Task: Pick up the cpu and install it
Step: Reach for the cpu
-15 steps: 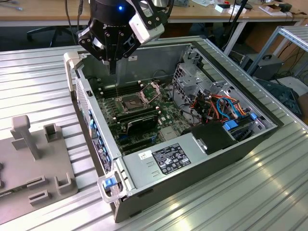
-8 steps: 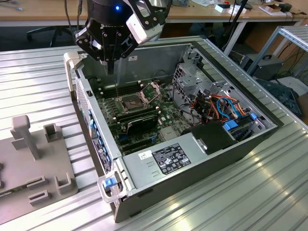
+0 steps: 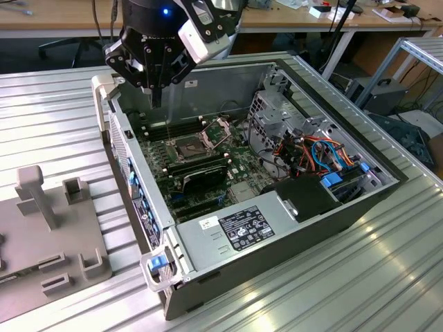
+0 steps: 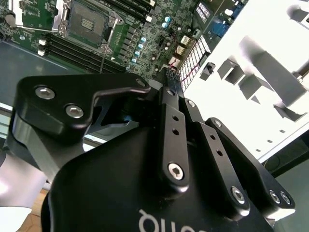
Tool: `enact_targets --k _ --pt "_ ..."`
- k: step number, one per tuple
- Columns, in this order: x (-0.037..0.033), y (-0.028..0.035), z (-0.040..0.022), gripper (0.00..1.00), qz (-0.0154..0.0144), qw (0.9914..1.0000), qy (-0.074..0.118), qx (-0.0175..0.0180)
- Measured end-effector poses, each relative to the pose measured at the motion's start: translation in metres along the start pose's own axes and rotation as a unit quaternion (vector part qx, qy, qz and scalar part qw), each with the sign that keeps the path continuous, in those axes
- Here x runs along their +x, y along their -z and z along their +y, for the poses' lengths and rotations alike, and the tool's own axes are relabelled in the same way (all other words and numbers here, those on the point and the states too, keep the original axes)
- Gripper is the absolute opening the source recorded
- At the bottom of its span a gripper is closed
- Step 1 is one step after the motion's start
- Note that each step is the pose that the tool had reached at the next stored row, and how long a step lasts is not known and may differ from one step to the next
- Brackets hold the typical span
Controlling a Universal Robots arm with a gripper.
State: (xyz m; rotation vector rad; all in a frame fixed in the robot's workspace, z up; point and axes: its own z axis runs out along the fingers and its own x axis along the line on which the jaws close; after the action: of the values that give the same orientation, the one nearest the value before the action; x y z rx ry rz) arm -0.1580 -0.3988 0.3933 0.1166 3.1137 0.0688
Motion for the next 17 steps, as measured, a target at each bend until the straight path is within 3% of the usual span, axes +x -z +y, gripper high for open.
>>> enact_targets --k 17 --pt "0.0088 0.0002 -0.0007 0.11 0.0000 1.00000 0.000 0.0000"
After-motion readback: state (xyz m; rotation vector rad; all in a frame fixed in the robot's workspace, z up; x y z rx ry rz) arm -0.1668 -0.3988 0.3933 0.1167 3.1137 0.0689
